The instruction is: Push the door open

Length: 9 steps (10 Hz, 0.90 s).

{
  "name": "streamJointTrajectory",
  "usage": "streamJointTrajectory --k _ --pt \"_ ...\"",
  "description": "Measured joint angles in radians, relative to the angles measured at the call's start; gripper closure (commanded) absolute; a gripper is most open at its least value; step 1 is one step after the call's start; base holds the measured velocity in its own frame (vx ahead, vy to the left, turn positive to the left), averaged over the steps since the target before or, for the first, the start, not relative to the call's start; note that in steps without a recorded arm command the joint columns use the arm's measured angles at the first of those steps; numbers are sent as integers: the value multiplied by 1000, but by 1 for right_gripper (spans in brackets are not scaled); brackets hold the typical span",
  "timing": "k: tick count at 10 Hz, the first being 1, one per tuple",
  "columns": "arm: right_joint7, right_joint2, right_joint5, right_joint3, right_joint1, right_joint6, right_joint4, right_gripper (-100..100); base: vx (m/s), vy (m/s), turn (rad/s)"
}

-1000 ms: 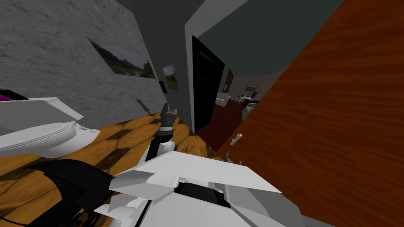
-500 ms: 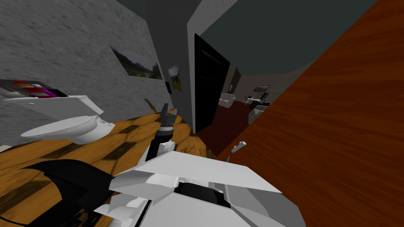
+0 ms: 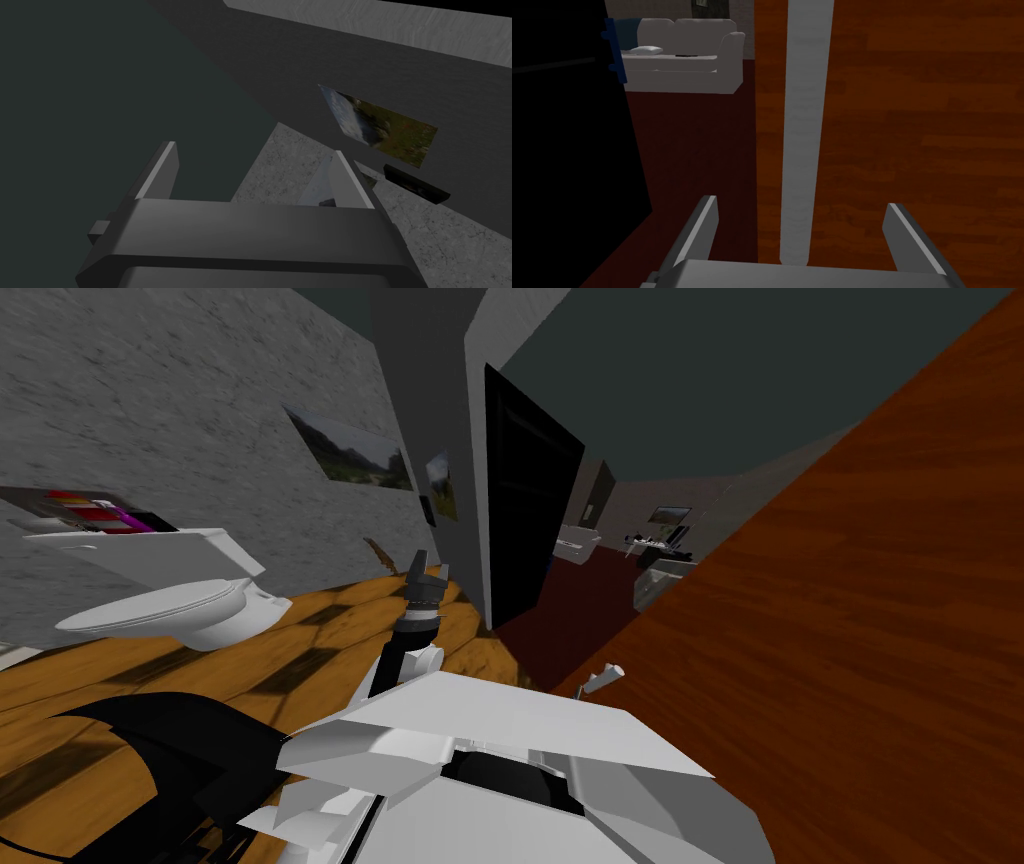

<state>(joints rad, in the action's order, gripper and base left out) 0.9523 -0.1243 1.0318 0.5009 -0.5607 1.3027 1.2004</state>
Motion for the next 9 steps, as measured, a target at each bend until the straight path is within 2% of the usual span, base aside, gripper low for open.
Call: streamJointTrajectory --k 2,4,5,9 --pt "-1 1 4 -11 11 -11 -3 -100 139 -147 12" --pt "-3 2 7 -21 21 -22 -5 -100 122 -80 10" --pt "-4 2 7 -22 22 -23 -5 100 -12 5 -4" --pt "-3 -1 9 -25 25 -24 -5 100 -10 5 1"
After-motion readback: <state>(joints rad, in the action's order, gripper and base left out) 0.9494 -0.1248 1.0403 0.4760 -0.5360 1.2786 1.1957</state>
